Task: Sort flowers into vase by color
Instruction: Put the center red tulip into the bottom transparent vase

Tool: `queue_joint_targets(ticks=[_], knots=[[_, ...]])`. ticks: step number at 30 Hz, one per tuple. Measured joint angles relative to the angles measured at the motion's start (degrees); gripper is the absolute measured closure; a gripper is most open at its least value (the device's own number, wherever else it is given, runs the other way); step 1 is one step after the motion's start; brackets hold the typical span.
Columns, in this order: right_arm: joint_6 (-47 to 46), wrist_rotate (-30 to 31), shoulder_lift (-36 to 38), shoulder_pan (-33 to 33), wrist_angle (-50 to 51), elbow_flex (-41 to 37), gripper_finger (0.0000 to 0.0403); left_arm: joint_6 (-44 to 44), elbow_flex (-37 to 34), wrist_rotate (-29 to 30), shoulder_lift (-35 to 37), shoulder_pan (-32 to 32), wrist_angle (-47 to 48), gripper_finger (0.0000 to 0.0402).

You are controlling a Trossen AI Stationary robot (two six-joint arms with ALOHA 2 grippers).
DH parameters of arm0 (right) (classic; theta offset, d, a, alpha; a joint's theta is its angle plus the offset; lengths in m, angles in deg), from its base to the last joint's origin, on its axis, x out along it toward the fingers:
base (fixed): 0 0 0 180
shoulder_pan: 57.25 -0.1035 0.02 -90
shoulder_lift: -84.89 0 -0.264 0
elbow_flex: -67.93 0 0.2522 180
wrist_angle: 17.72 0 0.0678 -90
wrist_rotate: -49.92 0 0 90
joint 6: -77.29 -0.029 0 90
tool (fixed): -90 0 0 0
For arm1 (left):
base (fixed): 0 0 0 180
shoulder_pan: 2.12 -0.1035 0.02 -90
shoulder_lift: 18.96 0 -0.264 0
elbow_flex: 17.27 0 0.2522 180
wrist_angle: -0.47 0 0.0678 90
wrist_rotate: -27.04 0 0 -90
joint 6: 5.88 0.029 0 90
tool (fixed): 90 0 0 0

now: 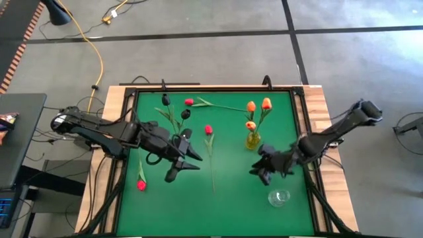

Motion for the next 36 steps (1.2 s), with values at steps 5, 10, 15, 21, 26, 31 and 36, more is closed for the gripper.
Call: queue_joint_targets(ticks=[5, 10, 15, 21, 26, 31, 36], knots=[[-7.5, 4.9, -9.6, -4.3, -10.4, 0.0, 0.0216, 0.5, 0.0, 0.2, 0.0, 1.4, 4.8, 0.0264], [-12.0, 13.8, -19.6, -7.2, -22.2, 0.3, 0.0223, 1.1, 0.0, 0.9, 0.0, 2.6, 10.1, 0.0264], [-13.1, 18.0, -30.0, -6.9, -23.5, 6.1, 0.0231, 3.1, 0.0, 0.8, 0.0, 3.3, 11.7, 0.0264], [-13.4, 18.1, -41.2, -2.8, -23.3, 15.2, 0.0235, 5.3, 0.0, -1.4, 0.0, 3.4, 13.0, 0.0264], [-13.2, 18.1, -48.7, 1.9, -18.1, 23.1, 0.0235, 6.1, 0.0, -2.3, 0.0, 3.4, 14.0, 0.0264], [-12.9, 18.7, -53.5, 5.5, -12.1, 30.5, 0.0235, 6.1, 0.0, -2.6, 0.0, 3.4, 15.6, 0.0264], [-11.3, 18.8, -57.5, 8.2, -4.3, 36.9, 0.0235, 6.1, 0.0, -3.8, 0.0, 3.4, 17.7, 0.0264]])
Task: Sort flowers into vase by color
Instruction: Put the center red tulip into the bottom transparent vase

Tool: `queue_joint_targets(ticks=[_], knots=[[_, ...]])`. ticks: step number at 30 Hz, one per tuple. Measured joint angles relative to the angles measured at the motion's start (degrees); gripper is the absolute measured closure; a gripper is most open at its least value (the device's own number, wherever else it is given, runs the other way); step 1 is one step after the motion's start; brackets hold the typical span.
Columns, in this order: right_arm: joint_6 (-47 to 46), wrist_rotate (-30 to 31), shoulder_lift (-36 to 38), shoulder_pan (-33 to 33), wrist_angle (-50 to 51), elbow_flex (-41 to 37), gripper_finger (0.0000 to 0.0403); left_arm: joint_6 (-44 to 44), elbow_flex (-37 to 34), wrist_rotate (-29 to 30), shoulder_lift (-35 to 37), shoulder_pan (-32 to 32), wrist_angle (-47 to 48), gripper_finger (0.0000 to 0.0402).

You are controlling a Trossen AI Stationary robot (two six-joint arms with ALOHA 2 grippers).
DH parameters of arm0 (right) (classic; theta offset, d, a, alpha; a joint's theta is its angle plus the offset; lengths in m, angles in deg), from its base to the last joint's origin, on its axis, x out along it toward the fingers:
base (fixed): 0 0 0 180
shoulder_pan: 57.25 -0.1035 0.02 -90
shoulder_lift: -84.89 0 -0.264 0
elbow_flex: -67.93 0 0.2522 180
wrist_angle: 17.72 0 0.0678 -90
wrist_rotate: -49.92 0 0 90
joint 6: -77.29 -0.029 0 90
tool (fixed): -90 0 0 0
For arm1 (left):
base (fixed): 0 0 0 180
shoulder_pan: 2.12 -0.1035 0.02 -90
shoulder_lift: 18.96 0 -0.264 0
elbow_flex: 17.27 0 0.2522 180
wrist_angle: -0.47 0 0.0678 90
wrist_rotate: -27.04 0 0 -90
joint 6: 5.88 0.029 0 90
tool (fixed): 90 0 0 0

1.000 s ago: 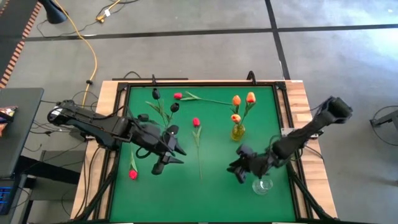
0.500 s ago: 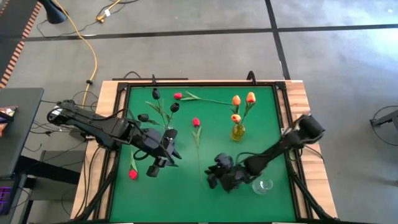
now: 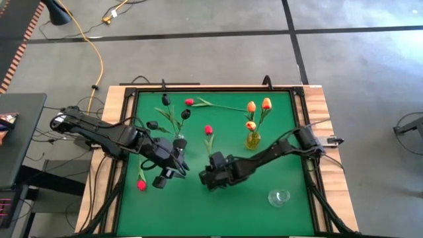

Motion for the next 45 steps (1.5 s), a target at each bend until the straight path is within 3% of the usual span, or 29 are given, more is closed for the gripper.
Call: queue_joint_targets(ticks=[12, 24, 28, 35, 45], knots=[[-0.8, 0.9, -3.0, 2.1, 8.8, 5.1, 0.0235, 0.2, 0.0, -0.8, 0.0, -0.2, 1.6, 0.0264], [-6.1, -0.9, -8.3, 0.8, 6.0, 5.4, 0.0238, 0.1, 0.0, -1.9, 0.0, -1.4, 1.6, 0.0264], [-8.9, -0.8, -7.4, 0.3, 10.2, 5.4, 0.0273, 0.1, 0.0, -1.9, 0.0, -1.4, 1.9, 0.0264], [-6.2, -0.9, -5.1, 0.6, 11.4, 5.0, 0.0386, -0.6, 0.0, -1.9, 0.0, -1.4, 1.9, 0.0264], [-6.4, 2.3, 1.3, 1.0, 15.2, 4.9, 0.0389, -1.1, 0.0, -1.8, 2.9, -0.9, -1.4, 0.0264]])
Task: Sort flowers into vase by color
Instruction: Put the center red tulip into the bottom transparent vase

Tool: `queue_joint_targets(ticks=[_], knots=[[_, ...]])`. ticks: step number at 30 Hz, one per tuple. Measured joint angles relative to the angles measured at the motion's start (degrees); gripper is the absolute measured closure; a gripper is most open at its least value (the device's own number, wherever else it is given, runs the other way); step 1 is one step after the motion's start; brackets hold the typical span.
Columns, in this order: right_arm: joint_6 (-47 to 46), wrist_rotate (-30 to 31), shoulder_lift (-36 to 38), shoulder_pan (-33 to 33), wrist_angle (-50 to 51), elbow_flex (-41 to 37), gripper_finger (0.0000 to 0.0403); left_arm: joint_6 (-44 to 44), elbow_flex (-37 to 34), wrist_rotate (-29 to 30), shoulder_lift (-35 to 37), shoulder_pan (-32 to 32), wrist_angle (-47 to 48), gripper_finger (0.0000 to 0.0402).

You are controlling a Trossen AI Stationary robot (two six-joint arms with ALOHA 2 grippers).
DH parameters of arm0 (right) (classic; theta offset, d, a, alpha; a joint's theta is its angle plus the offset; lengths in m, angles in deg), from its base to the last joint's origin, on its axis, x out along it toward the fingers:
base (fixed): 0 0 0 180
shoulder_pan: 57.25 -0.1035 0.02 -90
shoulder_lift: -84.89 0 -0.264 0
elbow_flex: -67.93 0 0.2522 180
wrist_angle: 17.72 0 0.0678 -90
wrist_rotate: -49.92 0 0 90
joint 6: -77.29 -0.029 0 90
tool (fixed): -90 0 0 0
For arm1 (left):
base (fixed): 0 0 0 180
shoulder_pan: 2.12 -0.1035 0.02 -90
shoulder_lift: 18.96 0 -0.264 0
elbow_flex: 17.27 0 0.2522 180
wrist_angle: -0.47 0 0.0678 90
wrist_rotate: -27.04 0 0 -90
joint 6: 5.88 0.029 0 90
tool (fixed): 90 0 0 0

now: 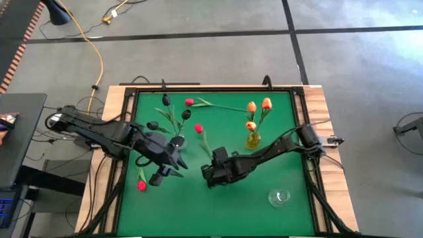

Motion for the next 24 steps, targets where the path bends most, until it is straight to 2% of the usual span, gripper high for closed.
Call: queue_joint_targets(ticks=[6, 11, 17, 20, 24], knots=[[2.9, 2.4, 6.5, -1.1, 3.3, 0.0, 0.0387, 0.9, 0.0, 1.8, 4.5, 0.0, -4.0, 0.0264], [10.0, 9.2, 13.3, -5.0, 3.2, 0.0, 0.0386, 1.7, 0.0, 3.1, 7.5, 0.0, -8.0, 0.0264], [19.8, 15.1, 22.6, -13.1, 3.7, -2.6, 0.0386, 1.8, 0.0, 2.9, 8.7, 0.0, -15.9, 0.0264], [19.6, 19.1, 27.7, -18.3, 4.0, -6.2, 0.0386, 3.0, 0.0, 3.4, 8.6, 0.0, -19.5, 0.0264], [16.6, 28.3, 35.4, -27.1, 4.0, -12.9, 0.0386, 5.1, 0.0, 6.9, 8.1, 0.0, -23.5, 0.0264]])
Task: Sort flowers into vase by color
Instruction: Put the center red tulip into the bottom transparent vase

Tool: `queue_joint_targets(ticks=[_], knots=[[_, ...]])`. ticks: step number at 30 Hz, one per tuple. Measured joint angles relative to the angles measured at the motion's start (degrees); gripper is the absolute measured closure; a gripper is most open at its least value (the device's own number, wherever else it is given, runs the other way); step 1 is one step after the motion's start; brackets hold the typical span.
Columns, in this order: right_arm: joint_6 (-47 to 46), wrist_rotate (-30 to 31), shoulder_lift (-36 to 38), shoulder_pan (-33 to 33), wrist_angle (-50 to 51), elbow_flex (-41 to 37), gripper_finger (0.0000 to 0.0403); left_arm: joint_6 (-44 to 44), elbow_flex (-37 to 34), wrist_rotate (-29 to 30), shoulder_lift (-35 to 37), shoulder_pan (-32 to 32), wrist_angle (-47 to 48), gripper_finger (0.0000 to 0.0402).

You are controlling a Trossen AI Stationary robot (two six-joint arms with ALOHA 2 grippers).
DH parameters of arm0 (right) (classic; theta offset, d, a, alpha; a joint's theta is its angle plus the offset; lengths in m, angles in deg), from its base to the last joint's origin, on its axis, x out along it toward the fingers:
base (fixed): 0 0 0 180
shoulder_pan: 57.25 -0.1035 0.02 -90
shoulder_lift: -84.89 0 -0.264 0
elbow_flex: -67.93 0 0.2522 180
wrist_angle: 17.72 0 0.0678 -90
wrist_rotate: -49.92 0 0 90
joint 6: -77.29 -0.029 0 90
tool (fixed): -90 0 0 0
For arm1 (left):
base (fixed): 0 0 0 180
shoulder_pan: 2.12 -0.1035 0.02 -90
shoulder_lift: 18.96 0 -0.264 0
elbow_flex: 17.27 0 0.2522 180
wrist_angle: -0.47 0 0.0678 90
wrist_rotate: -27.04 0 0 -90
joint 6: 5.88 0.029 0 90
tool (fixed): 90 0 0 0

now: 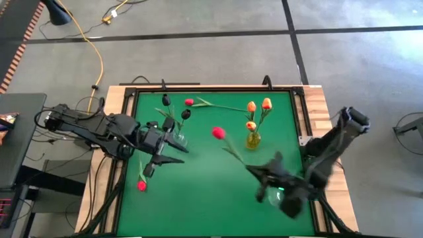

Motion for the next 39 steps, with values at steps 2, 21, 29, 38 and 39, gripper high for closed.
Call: queue_joint_targets(ticks=[2, 21, 29, 38, 39], knots=[[-1.9, 5.6, 3.2, -4.7, -0.4, -3.7, 0.0386, 1.5, 0.0, 3.1, -0.2, -0.1, -1.3, 0.0264], [-12.1, 25.4, 10.2, -26.6, -3.3, -22.7, 0.0386, -5.9, 0.0, 8.5, -9.0, -7.4, -19.7, 0.0264], [-12.0, 25.7, 10.4, -24.4, -4.3, -23.7, 0.0386, -9.1, 0.0, 8.5, -10.6, -9.1, -19.3, 0.0264], [-10.2, 26.2, 9.8, -24.0, -6.2, -23.7, 0.0386, -9.0, 0.0, 8.1, -10.9, -9.1, -18.9, 0.0264], [-10.1, 26.2, 9.4, -24.0, -6.6, -23.7, 0.0386, -9.0, 0.0, 8.0, -10.9, -9.1, -18.9, 0.0264]])
